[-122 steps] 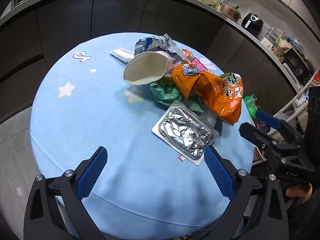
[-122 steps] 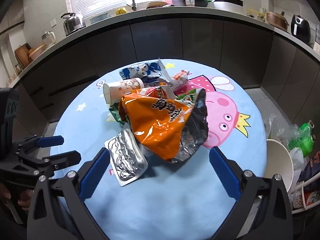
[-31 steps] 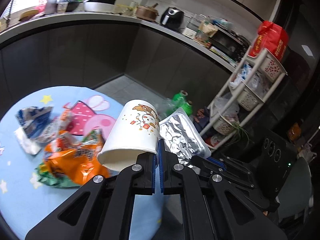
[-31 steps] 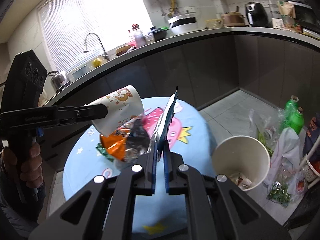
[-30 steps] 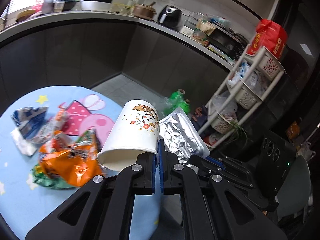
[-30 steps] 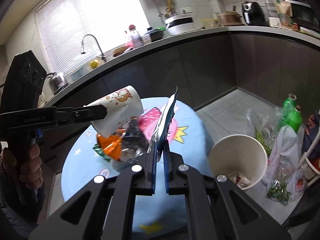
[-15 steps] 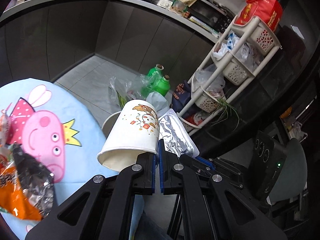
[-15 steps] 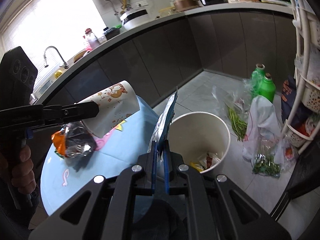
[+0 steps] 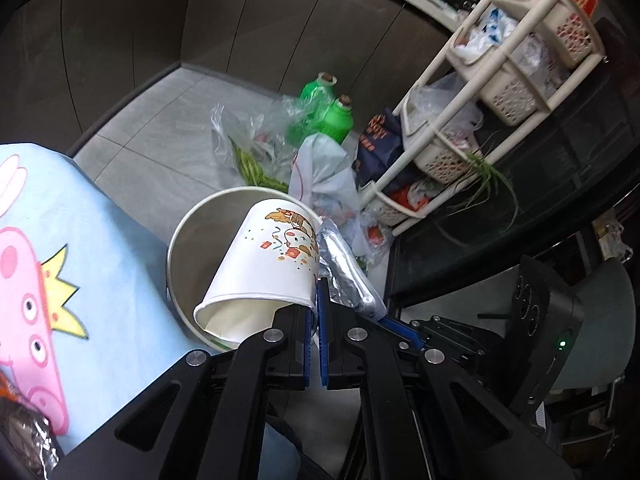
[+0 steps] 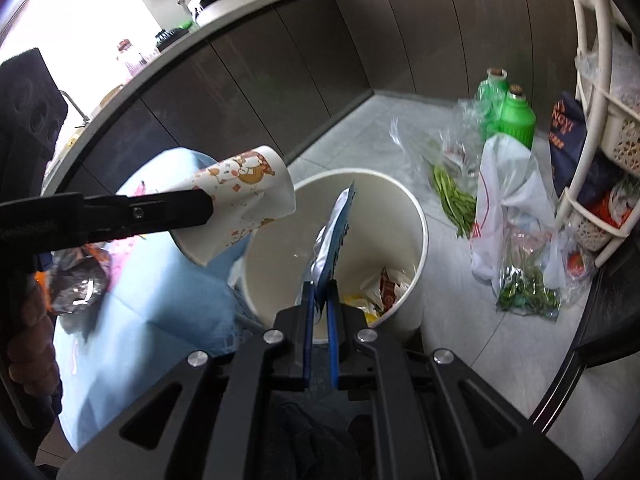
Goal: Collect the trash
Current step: 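Carry the paper cup and foil packet over the white bin and open both grippers, then move both tools back over the table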
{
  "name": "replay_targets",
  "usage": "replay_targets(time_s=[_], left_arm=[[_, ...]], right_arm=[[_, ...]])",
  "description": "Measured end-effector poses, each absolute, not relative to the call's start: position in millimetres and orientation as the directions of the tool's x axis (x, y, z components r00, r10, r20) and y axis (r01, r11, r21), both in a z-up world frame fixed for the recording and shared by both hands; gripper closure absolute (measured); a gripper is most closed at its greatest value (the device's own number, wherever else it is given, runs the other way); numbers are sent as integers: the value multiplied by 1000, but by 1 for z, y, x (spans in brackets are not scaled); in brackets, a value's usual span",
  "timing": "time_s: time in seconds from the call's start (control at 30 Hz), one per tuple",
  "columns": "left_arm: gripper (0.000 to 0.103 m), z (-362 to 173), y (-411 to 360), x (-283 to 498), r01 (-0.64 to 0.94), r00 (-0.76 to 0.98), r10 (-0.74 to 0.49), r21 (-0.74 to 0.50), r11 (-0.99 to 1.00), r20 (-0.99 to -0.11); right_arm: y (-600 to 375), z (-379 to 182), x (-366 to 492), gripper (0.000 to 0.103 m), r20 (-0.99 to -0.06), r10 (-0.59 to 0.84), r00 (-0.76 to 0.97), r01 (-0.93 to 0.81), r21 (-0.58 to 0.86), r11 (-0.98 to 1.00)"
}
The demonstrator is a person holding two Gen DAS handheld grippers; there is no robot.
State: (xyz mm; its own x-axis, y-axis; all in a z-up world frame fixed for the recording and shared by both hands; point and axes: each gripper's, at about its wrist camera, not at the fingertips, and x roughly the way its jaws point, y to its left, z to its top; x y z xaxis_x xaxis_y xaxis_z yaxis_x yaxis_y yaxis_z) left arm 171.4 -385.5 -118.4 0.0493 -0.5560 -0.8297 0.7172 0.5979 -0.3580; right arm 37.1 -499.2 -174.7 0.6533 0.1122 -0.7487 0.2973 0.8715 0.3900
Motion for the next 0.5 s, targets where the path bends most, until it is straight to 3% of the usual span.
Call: replay_targets(time_s=[0.2, 0.27, 0.3, 0.33, 0.37, 0.43, 0.5], left_arm=[[99, -129, -399, 179, 719, 43, -522, -337, 608, -852], [80, -128, -402, 179, 722, 54, -517, -324, 612, -854], [53, -127, -403, 179, 721, 72, -514, -311, 619, -855], [38, -124, -402, 179, 721, 103, -517, -295, 627, -850], [35, -119, -400, 178, 722, 135, -526, -280, 632, -840], [18, -113, -400, 179, 720, 168, -533, -265, 641, -829], [11, -107, -396, 181, 709, 209, -537, -252, 659, -817]], right_arm=[[-505, -195, 49, 94, -775, 123, 620, 306, 383, 871], [-503, -197, 51, 89, -783, 112, 611, 302, 362, 882], [-501, -197, 51, 73, -785, 96, 612, 299, 341, 891], [-502, -196, 51, 53, -783, 86, 616, 296, 332, 896], [-500, -194, 50, 44, -777, 74, 625, 293, 321, 901], [-498, -190, 47, 23, -758, 60, 649, 278, 309, 910], [-497, -187, 45, 7, -749, 64, 660, 259, 307, 916]])
